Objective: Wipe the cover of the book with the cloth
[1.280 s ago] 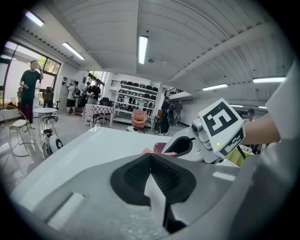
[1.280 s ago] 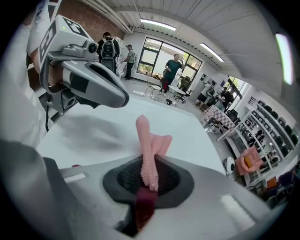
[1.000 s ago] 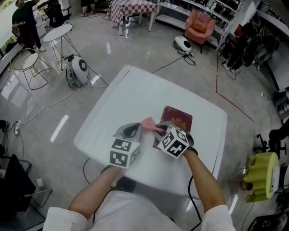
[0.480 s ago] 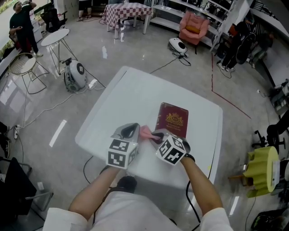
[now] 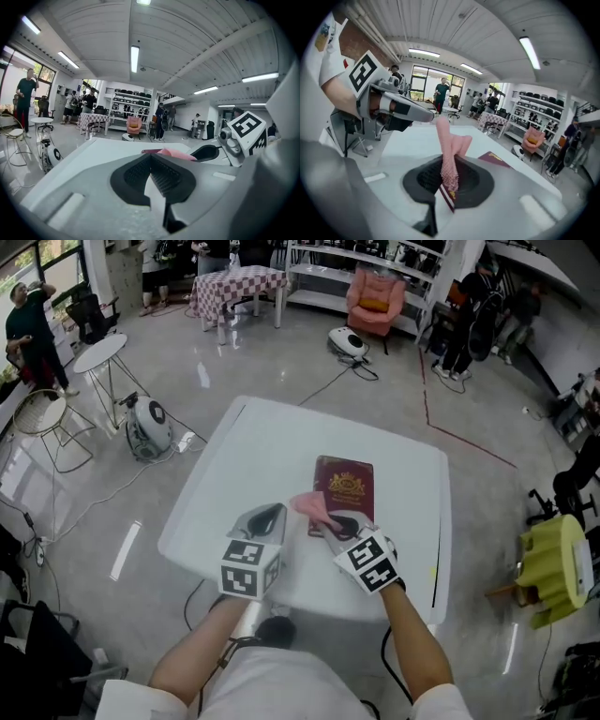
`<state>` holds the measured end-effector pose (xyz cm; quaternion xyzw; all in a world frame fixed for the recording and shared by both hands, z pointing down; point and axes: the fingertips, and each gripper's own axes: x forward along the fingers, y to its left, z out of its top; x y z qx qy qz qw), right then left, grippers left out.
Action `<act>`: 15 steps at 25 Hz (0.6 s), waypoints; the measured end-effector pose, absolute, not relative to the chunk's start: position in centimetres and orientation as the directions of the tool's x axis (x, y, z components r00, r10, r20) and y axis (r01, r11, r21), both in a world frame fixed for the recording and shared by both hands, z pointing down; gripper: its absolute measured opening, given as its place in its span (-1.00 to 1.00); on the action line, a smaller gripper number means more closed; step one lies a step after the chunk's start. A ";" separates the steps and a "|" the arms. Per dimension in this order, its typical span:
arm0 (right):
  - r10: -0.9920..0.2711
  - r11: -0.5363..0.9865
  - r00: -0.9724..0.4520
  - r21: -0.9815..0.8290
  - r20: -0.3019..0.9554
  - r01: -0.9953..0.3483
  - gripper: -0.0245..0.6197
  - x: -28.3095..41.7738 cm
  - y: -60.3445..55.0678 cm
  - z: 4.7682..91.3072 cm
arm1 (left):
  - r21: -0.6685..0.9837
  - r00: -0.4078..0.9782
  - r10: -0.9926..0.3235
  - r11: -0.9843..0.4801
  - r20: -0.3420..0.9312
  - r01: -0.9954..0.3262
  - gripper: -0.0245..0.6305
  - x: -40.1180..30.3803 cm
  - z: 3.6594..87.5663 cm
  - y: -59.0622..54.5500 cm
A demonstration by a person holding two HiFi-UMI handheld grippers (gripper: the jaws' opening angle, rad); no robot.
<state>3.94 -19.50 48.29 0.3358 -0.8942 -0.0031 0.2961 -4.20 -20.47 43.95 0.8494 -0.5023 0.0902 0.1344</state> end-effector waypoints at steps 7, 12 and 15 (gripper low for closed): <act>-0.764 0.615 -0.526 0.176 0.373 -0.769 -0.80 9.4 -17.4 43.1 | 0.112 0.543 -0.793 -0.534 0.276 -0.838 -0.91 -0.3 42.4 -18.2; -0.845 0.501 -0.458 0.108 0.277 -0.859 -0.80 13.0 -15.2 40.5 | 0.099 0.579 -0.769 -0.576 0.273 -0.812 -0.91 2.0 41.7 -16.6; -0.871 0.453 -0.429 0.053 0.238 -0.890 -0.80 14.6 -13.6 39.9 | 0.092 0.590 -0.760 -0.590 0.275 -0.802 -0.91 2.8 41.6 -15.4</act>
